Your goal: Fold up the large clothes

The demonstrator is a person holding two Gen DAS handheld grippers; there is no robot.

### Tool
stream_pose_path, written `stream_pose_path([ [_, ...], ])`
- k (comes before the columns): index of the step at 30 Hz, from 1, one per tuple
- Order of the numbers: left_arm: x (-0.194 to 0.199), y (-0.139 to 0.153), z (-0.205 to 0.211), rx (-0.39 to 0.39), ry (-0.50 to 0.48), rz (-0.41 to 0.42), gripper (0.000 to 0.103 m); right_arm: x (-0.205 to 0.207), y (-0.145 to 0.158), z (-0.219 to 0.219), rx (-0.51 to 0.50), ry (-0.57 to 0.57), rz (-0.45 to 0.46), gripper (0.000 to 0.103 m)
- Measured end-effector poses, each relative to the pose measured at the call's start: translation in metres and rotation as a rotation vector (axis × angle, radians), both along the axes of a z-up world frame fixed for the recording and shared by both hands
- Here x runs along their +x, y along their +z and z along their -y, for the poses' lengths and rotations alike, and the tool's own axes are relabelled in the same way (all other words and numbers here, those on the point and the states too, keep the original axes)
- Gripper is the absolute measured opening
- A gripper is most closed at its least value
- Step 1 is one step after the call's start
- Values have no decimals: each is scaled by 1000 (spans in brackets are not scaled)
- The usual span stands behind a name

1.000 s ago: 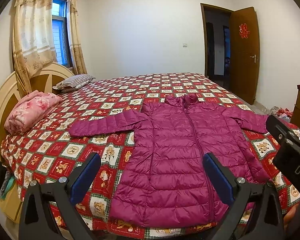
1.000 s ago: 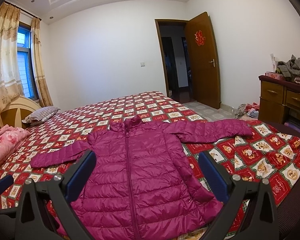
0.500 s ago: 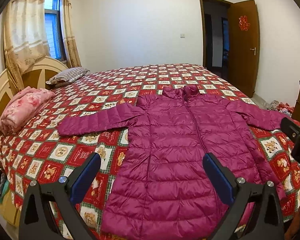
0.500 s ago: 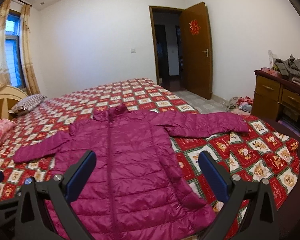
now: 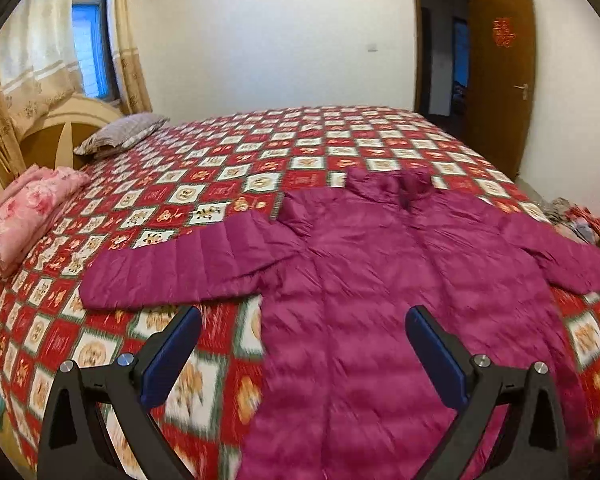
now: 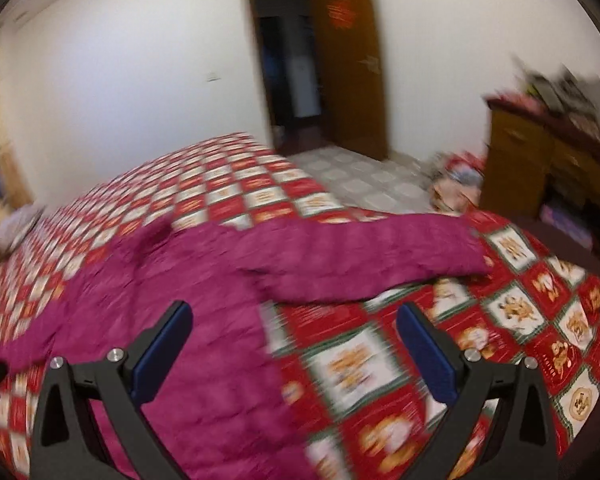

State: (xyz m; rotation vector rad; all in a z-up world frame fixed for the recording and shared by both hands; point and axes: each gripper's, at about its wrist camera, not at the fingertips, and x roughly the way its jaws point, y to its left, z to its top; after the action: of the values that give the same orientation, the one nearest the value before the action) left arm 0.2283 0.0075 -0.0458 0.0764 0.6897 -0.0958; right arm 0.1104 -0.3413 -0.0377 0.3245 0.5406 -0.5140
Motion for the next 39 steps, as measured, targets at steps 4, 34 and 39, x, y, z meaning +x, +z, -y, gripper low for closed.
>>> stream_pose_path([
  [4,44,-12,-13,-91,32,-39,102,1,-8,96,54,-196,16,103],
  [34,117,-133,-34,-123,117,-160,102,43,-34,167,-12,-234,-156,15],
  [39,112,-133,-31,-135,115,-137,102,71,18,96,-94,-28,-85,15],
])
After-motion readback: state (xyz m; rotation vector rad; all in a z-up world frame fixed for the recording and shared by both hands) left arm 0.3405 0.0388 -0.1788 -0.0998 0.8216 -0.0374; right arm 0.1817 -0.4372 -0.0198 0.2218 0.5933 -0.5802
